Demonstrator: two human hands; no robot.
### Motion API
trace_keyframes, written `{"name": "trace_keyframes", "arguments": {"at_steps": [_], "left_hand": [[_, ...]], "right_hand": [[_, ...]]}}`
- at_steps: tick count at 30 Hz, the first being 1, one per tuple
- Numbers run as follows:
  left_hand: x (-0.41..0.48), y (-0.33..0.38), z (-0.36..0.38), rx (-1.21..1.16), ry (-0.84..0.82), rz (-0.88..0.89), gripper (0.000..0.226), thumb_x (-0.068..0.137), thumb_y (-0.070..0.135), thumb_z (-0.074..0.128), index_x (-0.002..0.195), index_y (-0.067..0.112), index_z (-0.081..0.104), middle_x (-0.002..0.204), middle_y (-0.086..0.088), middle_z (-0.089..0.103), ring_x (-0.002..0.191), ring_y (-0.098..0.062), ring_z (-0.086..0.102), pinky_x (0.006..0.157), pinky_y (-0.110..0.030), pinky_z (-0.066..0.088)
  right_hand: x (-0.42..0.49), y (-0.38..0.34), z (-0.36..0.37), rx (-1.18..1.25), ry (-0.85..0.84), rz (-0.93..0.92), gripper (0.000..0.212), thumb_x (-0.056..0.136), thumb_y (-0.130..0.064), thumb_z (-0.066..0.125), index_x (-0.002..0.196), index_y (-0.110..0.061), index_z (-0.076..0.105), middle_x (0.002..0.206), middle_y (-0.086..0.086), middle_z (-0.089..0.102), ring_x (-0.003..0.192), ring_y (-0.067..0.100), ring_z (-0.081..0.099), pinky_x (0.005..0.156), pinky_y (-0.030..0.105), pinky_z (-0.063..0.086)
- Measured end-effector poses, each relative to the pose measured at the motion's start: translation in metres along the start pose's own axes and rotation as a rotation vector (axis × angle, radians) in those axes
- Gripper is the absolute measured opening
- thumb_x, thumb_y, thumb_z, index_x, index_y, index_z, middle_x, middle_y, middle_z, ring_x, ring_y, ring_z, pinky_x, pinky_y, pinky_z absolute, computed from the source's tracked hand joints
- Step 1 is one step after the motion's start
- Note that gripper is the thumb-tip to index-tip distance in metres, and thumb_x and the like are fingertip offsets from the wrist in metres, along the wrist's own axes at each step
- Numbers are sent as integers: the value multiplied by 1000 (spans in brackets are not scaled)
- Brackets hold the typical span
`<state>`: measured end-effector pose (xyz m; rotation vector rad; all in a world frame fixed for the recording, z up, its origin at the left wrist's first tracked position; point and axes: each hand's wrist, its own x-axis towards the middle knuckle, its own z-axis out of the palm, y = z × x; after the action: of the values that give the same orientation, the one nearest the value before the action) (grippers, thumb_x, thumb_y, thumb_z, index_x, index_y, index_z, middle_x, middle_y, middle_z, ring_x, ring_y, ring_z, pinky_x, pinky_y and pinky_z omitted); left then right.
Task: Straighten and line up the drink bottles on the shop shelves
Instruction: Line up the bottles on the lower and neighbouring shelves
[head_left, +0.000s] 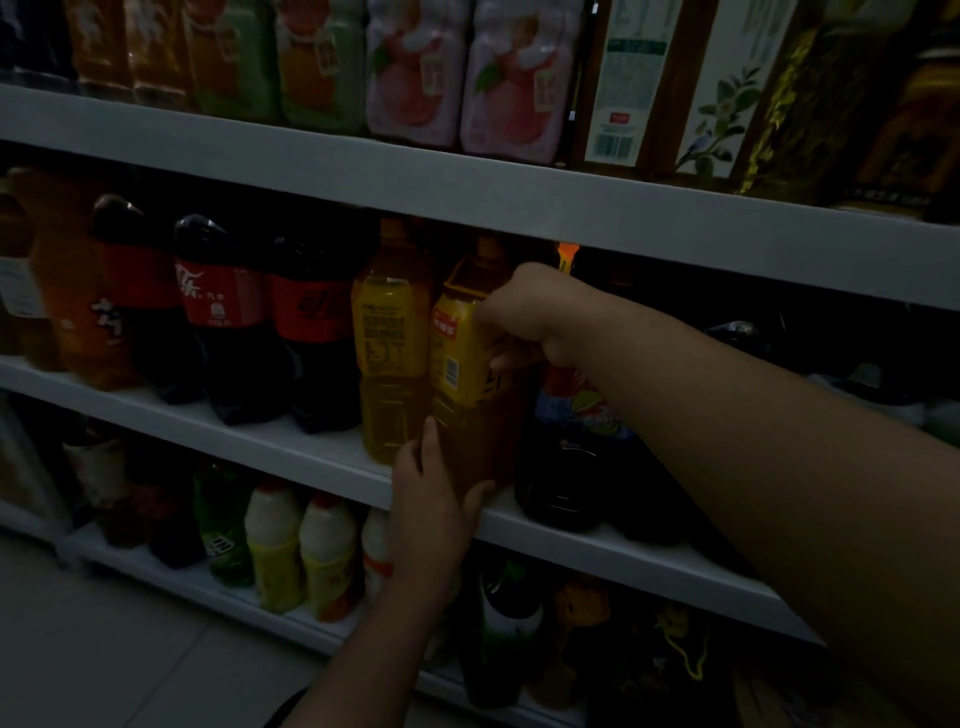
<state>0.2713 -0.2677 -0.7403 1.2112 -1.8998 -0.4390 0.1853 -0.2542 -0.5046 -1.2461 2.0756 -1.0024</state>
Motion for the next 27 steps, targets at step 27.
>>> {"name": "trace_keyframes", "arguments": {"at_steps": [27], "left_hand": [[70,-7,-40,-349,376,-153,79,78,51,60,144,18,31,137,-10,37,124,-24,39,94,-36,36]], "right_hand": [[10,16,1,-670,375,-370,48,80,-60,60,60,-21,41,63,-2,45,55,10,41,42,23,25]]}}
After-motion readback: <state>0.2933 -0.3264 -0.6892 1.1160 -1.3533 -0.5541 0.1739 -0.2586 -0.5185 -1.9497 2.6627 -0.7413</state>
